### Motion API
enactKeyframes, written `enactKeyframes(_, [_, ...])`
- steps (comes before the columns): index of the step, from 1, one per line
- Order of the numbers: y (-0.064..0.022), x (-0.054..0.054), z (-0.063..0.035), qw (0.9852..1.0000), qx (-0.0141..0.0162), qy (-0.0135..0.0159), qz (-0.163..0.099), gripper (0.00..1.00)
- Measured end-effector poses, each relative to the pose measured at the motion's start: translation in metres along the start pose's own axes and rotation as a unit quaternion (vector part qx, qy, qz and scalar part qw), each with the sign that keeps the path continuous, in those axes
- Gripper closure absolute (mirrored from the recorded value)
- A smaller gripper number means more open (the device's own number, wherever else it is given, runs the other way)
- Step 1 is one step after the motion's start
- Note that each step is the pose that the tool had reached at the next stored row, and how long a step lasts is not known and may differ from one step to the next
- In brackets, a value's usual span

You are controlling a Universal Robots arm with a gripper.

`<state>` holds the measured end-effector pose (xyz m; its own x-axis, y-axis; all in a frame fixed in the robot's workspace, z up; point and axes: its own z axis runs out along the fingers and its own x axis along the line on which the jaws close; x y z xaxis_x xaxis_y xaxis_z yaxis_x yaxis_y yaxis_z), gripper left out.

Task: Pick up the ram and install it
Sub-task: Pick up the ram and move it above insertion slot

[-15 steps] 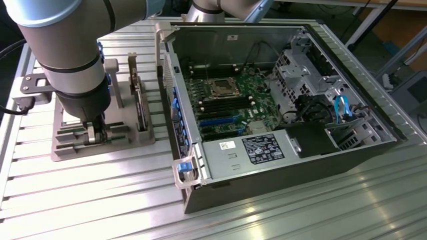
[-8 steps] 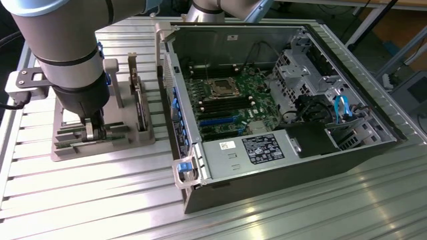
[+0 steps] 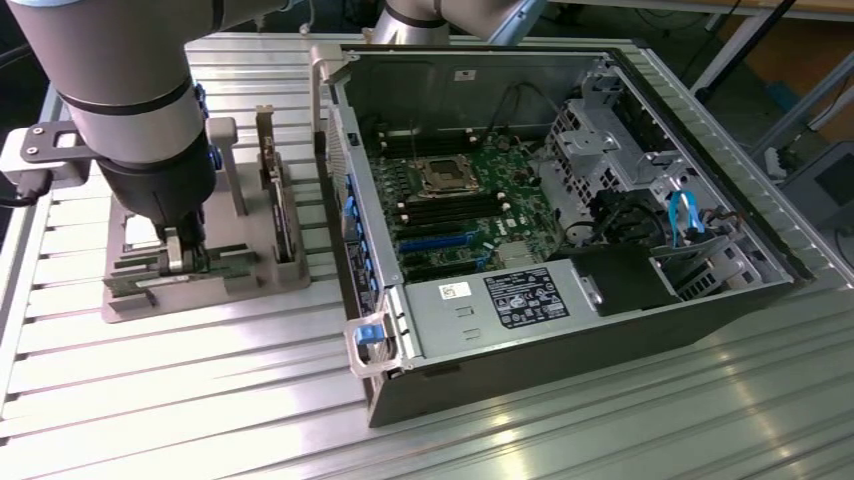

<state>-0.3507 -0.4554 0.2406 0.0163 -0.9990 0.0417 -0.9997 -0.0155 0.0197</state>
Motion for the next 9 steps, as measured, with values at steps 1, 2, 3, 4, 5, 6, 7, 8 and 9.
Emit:
enactKeyframes(1, [0.0, 0.0, -0.0018, 1.0, 0.0, 0.0, 0.0, 0.88])
enactKeyframes(2, [0.0001, 0.0, -0.0042, 1.0, 0.0, 0.0, 0.0, 0.88])
enactKeyframes(3, [0.0001, 0.0, -0.0065, 1.0, 0.0, 0.0, 0.0, 0.88])
enactKeyframes(4, [0.0002, 0.0, -0.01, 1.0, 0.0, 0.0, 0.0, 0.88])
enactKeyframes(5, [0.0002, 0.001, -0.0125, 1.0, 0.0, 0.0, 0.0, 0.88])
enactKeyframes(6, [0.0003, 0.001, -0.0149, 1.0, 0.0, 0.0, 0.0, 0.88])
enactKeyframes(7, [0.0004, 0.001, -0.0189, 1.0, 0.0, 0.0, 0.0, 0.88])
enactKeyframes(8, [0.0005, 0.001, -0.0252, 1.0, 0.0, 0.0, 0.0, 0.88])
enactKeyframes(9, [0.0006, 0.001, -0.0301, 1.0, 0.0001, 0.0, 0.0, 0.88])
